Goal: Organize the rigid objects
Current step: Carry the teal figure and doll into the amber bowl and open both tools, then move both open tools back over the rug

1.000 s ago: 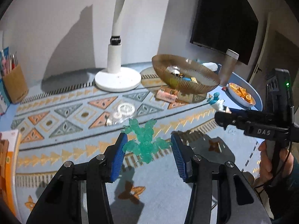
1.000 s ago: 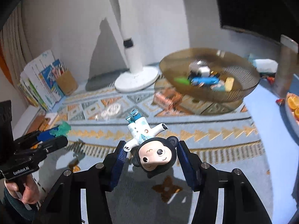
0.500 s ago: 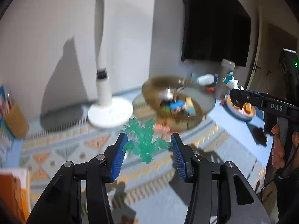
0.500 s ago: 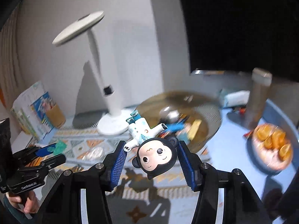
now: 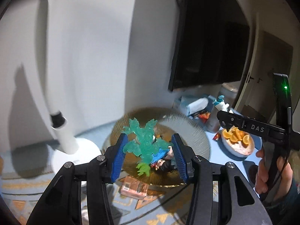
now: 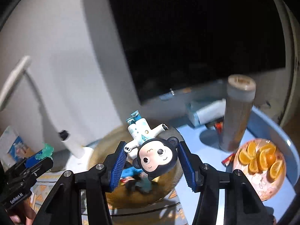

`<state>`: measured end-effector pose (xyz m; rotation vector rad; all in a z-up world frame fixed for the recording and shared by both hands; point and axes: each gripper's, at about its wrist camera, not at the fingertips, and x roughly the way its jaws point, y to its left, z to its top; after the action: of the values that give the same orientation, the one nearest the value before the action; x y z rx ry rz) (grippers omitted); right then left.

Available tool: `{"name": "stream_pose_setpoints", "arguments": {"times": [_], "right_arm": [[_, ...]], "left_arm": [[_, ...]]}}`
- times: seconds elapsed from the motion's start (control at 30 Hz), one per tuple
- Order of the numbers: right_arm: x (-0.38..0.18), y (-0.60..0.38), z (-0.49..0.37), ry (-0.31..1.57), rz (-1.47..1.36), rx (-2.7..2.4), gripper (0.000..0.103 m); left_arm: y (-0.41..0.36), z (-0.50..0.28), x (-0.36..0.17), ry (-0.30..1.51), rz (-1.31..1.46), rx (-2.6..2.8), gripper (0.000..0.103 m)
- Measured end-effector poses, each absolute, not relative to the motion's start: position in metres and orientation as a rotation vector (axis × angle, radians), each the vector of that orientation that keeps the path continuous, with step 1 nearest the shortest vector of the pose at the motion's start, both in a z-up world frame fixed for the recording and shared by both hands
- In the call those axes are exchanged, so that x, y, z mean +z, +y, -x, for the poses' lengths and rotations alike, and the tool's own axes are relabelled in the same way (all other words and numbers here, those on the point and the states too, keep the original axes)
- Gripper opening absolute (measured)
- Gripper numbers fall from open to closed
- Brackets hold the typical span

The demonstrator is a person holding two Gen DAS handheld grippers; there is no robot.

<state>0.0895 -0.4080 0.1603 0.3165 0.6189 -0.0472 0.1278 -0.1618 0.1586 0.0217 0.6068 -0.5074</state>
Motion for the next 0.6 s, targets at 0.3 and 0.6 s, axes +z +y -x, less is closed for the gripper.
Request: {"name": "stream_pose_setpoints", "arguments": {"times": [0.3,0.6], "right_arm": [[0.111,-0.425,-0.13,0.724,-0.37,-0.073,0.055],[0.134,-0.42,-0.104,0.653,-0.363,0.001,0.077]], "left_arm": [[-0.182,-0.167,0.118,0.691,-0.014,-0.521,0.046],[-0.151,-0.135,0.131,0.628,0.011,-0.518,0.096]]}}
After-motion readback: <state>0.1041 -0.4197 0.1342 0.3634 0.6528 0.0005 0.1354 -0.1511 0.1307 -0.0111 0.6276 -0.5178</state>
